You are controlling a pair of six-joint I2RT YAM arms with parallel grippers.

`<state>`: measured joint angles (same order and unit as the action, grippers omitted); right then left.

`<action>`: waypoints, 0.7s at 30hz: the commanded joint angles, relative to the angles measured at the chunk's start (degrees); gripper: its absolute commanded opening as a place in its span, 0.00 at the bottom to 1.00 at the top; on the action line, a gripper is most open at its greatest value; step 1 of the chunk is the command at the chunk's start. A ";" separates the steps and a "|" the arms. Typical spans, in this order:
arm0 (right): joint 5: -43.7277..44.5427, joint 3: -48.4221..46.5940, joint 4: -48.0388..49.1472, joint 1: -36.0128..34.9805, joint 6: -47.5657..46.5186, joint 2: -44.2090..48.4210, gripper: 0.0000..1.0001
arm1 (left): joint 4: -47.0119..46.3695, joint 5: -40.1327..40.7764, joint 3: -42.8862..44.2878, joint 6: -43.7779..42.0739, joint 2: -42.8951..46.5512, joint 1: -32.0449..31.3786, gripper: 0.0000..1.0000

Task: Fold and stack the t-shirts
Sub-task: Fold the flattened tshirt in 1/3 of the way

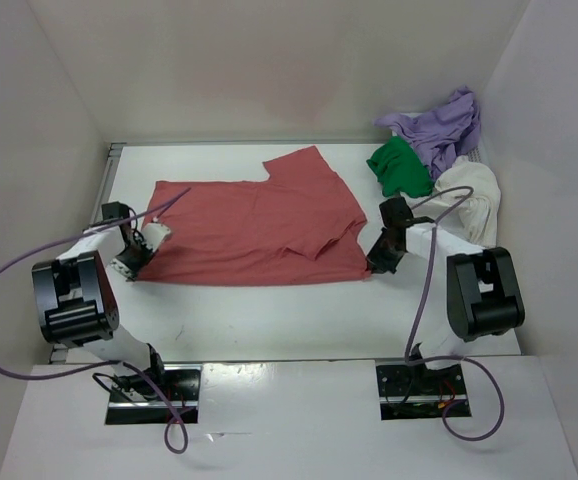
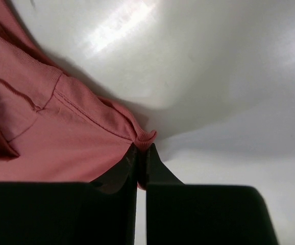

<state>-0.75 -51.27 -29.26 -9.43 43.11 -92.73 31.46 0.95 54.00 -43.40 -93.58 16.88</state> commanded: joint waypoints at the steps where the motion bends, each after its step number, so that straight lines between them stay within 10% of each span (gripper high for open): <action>1: 5.06 1.96 -7.48 0.73 2.40 6.49 0.00 | 3.24 6.07 -3.19 -4.50 6.29 0.96 0.00; 21: 7.43 6.35 -21.72 -13.07 19.38 17.05 0.14 | 14.50 14.78 -10.23 -1.26 13.86 0.96 0.10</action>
<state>4.27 -45.30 -48.01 -22.15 60.45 -78.11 43.38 12.58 44.18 -46.09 -81.14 17.15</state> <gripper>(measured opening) 0.139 0.091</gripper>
